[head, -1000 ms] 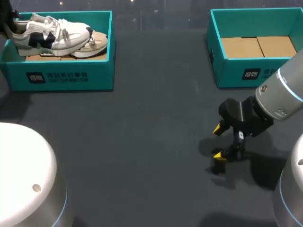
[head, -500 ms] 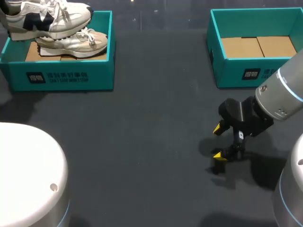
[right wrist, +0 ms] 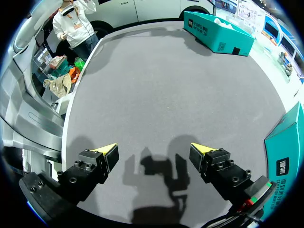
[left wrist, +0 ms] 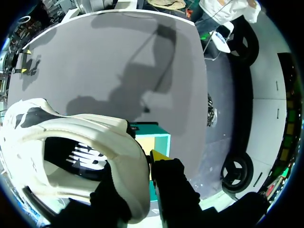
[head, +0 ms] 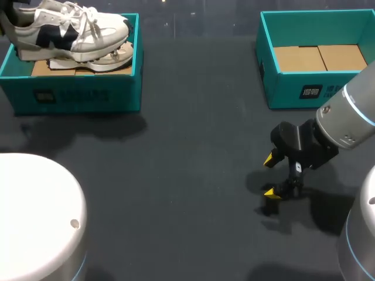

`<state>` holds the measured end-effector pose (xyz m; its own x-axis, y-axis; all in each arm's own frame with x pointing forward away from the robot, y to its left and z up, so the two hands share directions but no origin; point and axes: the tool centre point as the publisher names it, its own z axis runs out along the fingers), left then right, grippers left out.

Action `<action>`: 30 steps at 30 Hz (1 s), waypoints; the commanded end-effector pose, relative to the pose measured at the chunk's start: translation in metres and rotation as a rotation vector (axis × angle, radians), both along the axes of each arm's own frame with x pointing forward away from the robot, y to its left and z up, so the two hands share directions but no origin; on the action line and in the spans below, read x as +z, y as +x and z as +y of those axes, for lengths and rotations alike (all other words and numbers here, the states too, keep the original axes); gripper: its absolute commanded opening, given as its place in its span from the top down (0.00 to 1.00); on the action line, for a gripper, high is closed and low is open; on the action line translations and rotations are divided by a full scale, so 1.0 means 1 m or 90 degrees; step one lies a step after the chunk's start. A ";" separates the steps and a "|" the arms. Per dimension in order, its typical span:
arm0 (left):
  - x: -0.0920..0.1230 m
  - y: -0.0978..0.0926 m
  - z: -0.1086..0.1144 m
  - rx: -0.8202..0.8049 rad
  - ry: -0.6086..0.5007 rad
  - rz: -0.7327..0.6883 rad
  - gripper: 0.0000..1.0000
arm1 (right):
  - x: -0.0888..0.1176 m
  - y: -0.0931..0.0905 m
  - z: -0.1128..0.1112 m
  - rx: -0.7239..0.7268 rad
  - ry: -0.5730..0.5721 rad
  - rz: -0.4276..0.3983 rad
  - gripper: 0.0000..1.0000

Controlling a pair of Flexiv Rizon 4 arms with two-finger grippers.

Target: Take the shoe out of the shoebox, open the shoe tongue, remove and reinsert the insole, then place the shoe into the shoebox

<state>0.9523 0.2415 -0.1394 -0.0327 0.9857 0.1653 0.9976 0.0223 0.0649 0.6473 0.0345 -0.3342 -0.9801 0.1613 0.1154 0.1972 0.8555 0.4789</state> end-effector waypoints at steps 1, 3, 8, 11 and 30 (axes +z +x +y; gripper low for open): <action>-0.002 -0.037 -0.015 -0.014 0.018 -0.066 1.00 | -0.001 -0.001 0.000 -0.001 -0.001 -0.002 0.00; -0.002 -0.045 -0.021 -0.017 0.015 -0.070 1.00 | -0.001 -0.001 0.000 -0.001 -0.001 -0.002 0.00; -0.007 -0.061 -0.040 -0.031 0.010 -0.077 1.00 | -0.001 -0.001 0.000 -0.001 -0.001 -0.002 0.00; -0.009 -0.075 -0.047 -0.043 0.002 -0.094 1.00 | -0.001 -0.001 0.000 -0.001 -0.001 -0.002 0.00; -0.034 -0.152 -0.111 0.018 0.025 -0.107 1.00 | -0.001 -0.001 0.000 -0.001 -0.001 -0.002 0.00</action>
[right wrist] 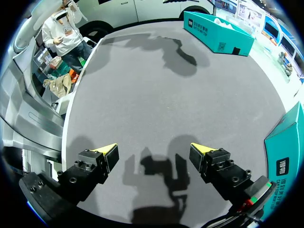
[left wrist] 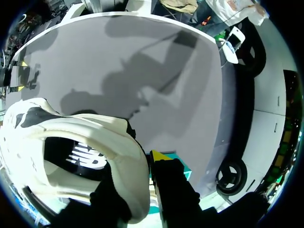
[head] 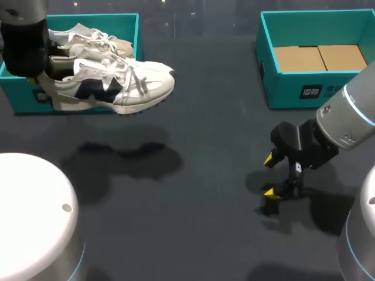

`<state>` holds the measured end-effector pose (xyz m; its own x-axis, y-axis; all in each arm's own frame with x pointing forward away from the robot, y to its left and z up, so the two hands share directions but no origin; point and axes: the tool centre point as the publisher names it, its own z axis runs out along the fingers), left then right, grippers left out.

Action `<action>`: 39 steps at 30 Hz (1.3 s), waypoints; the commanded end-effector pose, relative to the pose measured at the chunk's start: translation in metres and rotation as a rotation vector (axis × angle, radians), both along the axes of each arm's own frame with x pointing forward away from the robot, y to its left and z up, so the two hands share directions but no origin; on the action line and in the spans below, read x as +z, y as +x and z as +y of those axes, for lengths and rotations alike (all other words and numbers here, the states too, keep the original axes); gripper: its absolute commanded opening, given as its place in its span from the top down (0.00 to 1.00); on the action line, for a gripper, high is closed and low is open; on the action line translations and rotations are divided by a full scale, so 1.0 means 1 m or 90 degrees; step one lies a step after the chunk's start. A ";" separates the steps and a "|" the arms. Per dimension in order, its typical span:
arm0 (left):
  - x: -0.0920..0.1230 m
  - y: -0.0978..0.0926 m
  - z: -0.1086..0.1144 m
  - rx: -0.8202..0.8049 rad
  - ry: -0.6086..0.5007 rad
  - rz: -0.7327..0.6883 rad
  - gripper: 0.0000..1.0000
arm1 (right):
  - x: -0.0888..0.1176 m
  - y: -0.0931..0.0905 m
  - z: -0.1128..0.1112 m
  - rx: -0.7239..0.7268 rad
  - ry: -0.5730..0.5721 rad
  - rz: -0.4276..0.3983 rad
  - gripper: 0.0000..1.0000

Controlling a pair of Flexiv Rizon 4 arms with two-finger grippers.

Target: Take the shoe out of the shoebox, open the shoe tongue, remove and reinsert the insole, then place the shoe into the shoebox

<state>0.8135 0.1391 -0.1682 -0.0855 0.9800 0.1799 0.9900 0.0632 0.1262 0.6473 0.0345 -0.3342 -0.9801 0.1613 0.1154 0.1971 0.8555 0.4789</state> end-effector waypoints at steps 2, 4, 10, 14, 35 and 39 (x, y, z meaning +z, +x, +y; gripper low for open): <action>-0.010 -0.019 -0.013 -0.007 0.020 -0.064 1.00 | -0.001 -0.002 0.000 -0.001 -0.001 -0.002 0.00; -0.015 -0.027 -0.017 -0.008 0.024 -0.060 1.00 | -0.001 -0.002 0.000 -0.001 -0.001 -0.002 0.00; -0.029 -0.042 -0.032 -0.014 0.037 -0.058 1.00 | -0.001 -0.002 0.000 -0.001 -0.001 -0.002 0.00; -0.029 -0.042 -0.032 -0.014 0.037 -0.058 1.00 | -0.001 -0.002 0.000 -0.001 -0.001 -0.002 0.00; -0.083 -0.083 -0.059 -0.010 0.051 -0.004 1.00 | -0.001 -0.002 0.000 -0.001 -0.001 -0.002 0.00; -0.083 -0.083 -0.059 -0.010 0.051 -0.004 1.00 | -0.001 -0.002 0.000 -0.001 -0.001 -0.002 0.00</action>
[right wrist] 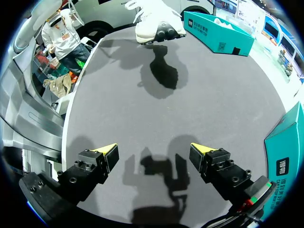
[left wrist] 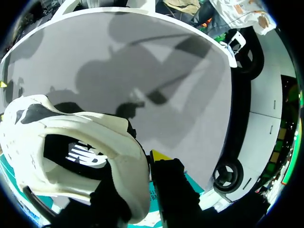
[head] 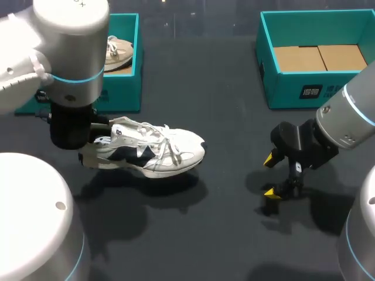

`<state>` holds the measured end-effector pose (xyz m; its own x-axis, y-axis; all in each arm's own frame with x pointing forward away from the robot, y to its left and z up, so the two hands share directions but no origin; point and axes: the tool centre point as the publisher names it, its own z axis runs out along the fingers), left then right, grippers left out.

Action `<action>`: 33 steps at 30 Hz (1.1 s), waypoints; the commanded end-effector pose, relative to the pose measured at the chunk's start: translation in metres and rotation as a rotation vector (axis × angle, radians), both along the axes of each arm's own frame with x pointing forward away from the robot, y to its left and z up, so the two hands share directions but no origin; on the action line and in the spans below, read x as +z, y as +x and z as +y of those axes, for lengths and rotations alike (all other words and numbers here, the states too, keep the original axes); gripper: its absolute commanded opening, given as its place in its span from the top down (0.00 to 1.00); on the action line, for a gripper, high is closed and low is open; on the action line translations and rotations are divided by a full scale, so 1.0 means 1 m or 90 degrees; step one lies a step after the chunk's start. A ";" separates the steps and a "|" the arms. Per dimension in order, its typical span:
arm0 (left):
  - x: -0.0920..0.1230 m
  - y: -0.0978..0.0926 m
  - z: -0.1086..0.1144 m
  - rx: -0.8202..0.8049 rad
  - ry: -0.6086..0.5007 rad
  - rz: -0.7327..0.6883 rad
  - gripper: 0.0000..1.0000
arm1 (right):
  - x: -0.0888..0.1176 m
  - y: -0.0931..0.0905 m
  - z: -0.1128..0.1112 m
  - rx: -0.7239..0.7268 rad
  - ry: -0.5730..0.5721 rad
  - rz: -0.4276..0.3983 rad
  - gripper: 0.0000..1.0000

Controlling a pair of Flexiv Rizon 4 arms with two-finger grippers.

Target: Take the shoe out of the shoebox, open the shoe tongue, remove and reinsert the insole, then place the shoe into the shoebox

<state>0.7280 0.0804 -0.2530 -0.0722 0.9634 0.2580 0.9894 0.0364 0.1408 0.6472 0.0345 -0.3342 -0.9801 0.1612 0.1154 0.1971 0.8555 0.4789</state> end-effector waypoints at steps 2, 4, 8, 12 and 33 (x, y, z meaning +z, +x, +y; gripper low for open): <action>0.002 0.003 0.000 0.000 -0.001 0.003 1.00 | -0.001 -0.001 0.000 -0.001 -0.001 -0.002 0.00; 0.002 0.003 0.000 0.000 -0.001 0.003 1.00 | -0.001 -0.001 0.000 -0.001 -0.001 -0.002 0.00; -0.006 -0.003 -0.016 -0.006 0.001 0.014 1.00 | -0.001 -0.001 0.000 -0.001 -0.001 -0.002 0.00; -0.018 -0.013 -0.035 -0.017 0.006 0.023 1.00 | -0.001 -0.001 0.000 -0.001 -0.001 -0.002 0.00; -0.072 -0.025 -0.092 -0.020 0.017 0.050 1.00 | -0.001 -0.001 0.000 -0.001 -0.001 -0.002 0.00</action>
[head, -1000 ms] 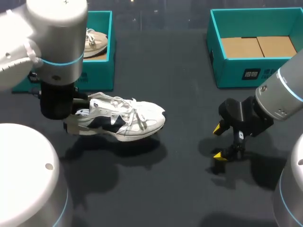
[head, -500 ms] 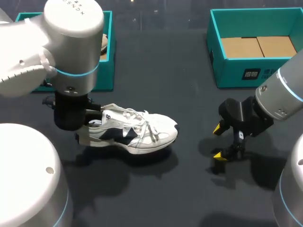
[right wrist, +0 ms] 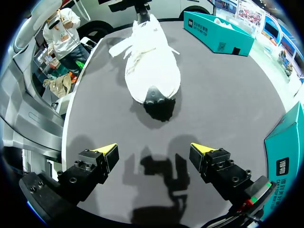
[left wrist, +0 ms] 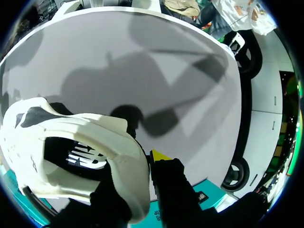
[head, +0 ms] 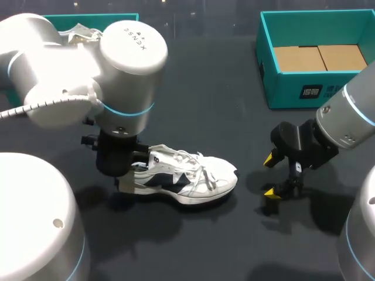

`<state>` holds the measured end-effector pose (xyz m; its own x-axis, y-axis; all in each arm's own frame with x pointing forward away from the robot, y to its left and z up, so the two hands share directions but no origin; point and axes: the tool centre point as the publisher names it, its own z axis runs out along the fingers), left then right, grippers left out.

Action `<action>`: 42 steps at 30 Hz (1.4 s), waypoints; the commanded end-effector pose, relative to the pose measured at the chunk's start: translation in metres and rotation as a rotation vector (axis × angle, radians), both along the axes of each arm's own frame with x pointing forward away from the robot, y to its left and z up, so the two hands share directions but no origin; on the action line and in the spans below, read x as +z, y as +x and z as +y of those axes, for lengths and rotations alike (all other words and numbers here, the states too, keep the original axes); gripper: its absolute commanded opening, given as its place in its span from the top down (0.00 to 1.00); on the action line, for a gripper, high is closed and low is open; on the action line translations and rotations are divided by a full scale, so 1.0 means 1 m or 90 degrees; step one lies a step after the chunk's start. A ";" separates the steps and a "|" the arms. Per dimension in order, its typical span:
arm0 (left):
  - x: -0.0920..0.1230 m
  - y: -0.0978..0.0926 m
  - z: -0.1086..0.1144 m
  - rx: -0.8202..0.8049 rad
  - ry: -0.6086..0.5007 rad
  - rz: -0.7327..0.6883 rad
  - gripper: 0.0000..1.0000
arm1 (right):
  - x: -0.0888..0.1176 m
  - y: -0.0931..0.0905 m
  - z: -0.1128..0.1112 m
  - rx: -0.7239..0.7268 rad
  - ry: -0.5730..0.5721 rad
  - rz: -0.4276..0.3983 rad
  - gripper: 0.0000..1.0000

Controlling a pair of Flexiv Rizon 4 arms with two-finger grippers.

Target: Take the shoe out of the shoebox, open the shoe tongue, remove and reinsert the insole, then place the shoe into the shoebox

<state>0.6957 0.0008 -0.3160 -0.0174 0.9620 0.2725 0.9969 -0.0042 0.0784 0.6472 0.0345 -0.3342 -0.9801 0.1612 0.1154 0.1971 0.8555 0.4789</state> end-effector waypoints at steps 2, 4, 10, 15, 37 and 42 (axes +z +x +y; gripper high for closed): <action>-0.012 0.008 -0.016 0.003 0.007 0.012 1.00 | -0.001 -0.001 0.000 -0.001 -0.001 -0.002 0.00; -0.015 0.008 -0.020 0.002 0.006 0.013 1.00 | -0.001 -0.001 0.000 -0.001 -0.001 -0.002 0.00; -0.024 0.006 -0.033 -0.003 0.007 0.018 1.00 | -0.001 -0.001 0.000 -0.001 -0.001 -0.002 0.00; -0.032 0.002 -0.043 -0.004 0.014 0.011 1.00 | -0.001 -0.001 0.000 -0.001 -0.001 -0.002 0.00; -0.053 0.003 -0.060 0.028 0.025 0.018 1.00 | -0.001 -0.001 0.000 -0.001 -0.001 -0.002 0.00; -0.058 0.003 -0.060 0.024 0.030 0.021 0.82 | -0.001 -0.001 0.000 -0.001 -0.001 -0.002 0.00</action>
<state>0.6986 -0.0558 -0.3695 -0.0453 0.9472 0.3174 0.9983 0.0316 0.0484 0.6472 0.0345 -0.3342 -0.9801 0.1613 0.1154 0.1971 0.8555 0.4789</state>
